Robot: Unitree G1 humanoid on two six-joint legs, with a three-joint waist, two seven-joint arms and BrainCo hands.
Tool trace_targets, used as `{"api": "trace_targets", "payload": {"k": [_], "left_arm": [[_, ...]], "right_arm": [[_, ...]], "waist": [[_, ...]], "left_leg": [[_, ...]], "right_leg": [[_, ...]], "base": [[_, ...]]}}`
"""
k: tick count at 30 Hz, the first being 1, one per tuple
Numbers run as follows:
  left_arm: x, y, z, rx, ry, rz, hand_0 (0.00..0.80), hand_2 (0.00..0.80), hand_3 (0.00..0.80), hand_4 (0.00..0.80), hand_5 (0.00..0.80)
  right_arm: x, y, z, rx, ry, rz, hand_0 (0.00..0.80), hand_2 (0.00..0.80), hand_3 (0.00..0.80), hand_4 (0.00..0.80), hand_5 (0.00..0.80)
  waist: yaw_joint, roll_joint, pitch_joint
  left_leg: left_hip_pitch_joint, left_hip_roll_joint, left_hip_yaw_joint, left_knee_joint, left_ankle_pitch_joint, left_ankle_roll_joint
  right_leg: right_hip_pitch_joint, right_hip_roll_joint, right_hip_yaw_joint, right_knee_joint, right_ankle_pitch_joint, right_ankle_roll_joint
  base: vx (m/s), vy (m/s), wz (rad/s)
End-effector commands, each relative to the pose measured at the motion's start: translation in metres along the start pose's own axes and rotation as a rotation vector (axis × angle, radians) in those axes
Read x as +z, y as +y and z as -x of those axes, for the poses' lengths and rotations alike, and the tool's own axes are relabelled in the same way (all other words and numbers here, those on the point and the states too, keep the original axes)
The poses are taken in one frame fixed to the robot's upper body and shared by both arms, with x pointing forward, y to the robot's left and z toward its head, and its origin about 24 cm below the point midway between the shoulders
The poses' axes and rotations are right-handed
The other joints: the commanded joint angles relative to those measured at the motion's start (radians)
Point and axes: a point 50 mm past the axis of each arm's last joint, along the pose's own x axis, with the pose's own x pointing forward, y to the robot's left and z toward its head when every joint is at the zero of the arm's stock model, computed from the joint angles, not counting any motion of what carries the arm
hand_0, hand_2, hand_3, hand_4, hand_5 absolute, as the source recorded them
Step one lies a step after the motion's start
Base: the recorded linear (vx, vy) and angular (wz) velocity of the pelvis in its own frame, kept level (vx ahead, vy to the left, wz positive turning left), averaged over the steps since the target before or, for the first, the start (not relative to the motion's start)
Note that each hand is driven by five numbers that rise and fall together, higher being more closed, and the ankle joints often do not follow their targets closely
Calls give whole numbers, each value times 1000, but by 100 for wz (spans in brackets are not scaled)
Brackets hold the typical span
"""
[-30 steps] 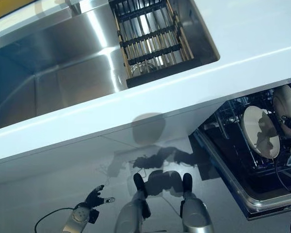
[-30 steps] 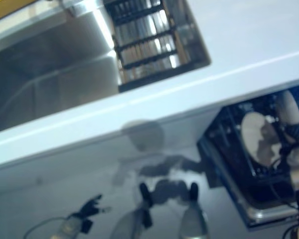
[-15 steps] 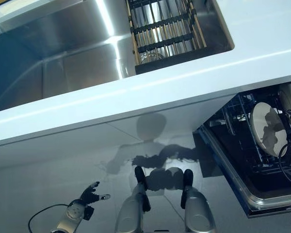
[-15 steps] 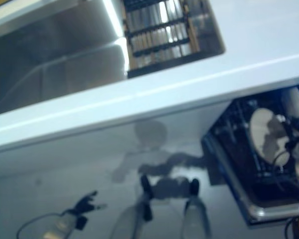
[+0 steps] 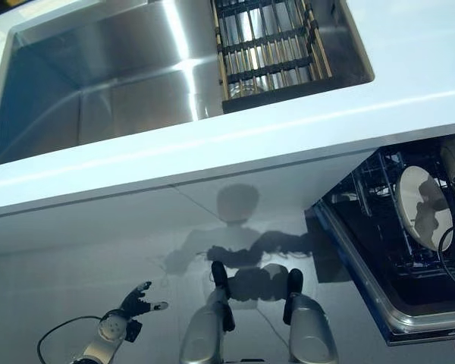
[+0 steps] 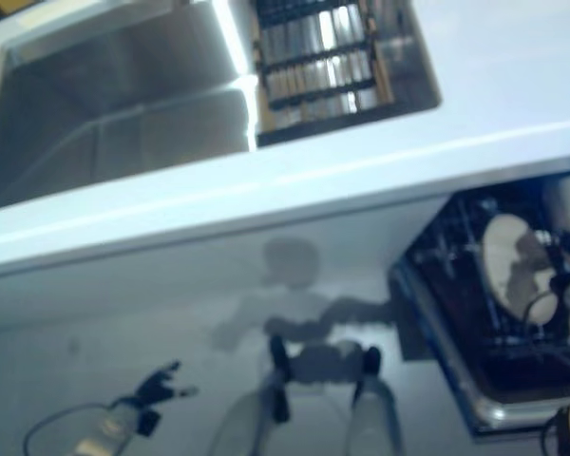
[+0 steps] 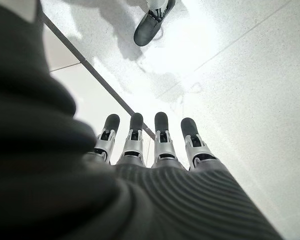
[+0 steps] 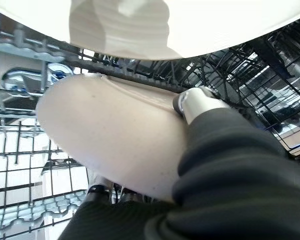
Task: Take plates into dishwasher
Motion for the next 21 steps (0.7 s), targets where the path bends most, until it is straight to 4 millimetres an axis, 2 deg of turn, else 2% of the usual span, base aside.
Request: {"api": "trace_targets", "payload": {"k": [1, 7, 16, 17, 18, 19, 20, 21], "left_arm": [[11, 0, -5, 6, -26, -4, 0, 0, 0, 0, 0], [13, -9, -6, -11, -30, 11, 0, 0, 0, 0, 0], [13, -11, -6, -19, -34, 24, 0, 0, 0, 0, 0], [13, -11, -6, -20, -34, 25, 0, 0, 0, 0, 0], [13, -11, -6, -20, -34, 25, 0, 0, 0, 0, 0], [13, -11, -6, -20, -34, 25, 0, 0, 0, 0, 0], [14, -11, -7, -20, -34, 24, 0, 0, 0, 0, 0], [14, -11, -7, -20, -35, 24, 0, 0, 0, 0, 0]], "right_arm": [[-34, 11, 5, 112, 157, 59, 800, 800, 800, 800, 800], [-32, 11, 5, 109, 162, 86, 800, 800, 800, 800, 800], [-37, 10, 6, 108, 187, 107, 800, 800, 800, 800, 800], [-38, 11, 7, 107, 186, 107, 671, 671, 671, 671, 671], [-38, 11, 7, 107, 187, 106, 646, 646, 646, 646, 646], [-39, 13, 8, 112, 189, 103, 543, 543, 543, 543, 543], [-39, 13, 8, 113, 189, 105, 395, 395, 395, 395, 395], [-40, 15, 8, 113, 193, 103, 97, 97, 97, 97, 97]], "waist": [[-4, -38, 8], [-11, -24, -1], [-14, -13, -5], [-15, -13, -5], [-15, -13, -5], [-15, -14, -6], [-15, -14, -6], [-15, -15, -6]], "left_leg": [[175, -27, 51, 44, -155, -39], [180, -29, 55, 36, -151, -45], [179, -29, 59, 33, -147, -47], [180, -28, 60, 33, -147, -47], [180, -28, 60, 33, -147, -46], [178, -28, 61, 34, -148, -46], [178, -29, 61, 33, -148, -45], [179, -28, 62, 32, -149, -45]], "right_leg": [[24, 6, -7, -136, 57, -11], [32, 4, -4, -152, 61, -9], [30, 1, -2, -154, 59, -10], [29, 0, -3, -153, 58, -10], [29, 0, -3, -152, 58, -10], [28, -1, -3, -152, 57, -10], [27, 0, -3, -151, 57, -11], [27, 0, -3, -151, 57, -11]], "base": [[9, 69, 13], [16, 27, 2], [5, 7, 1], [0, 0, 0], [0, 0, 0], [0, 0, 0], [0, 0, 0], [0, 0, 0]]}}
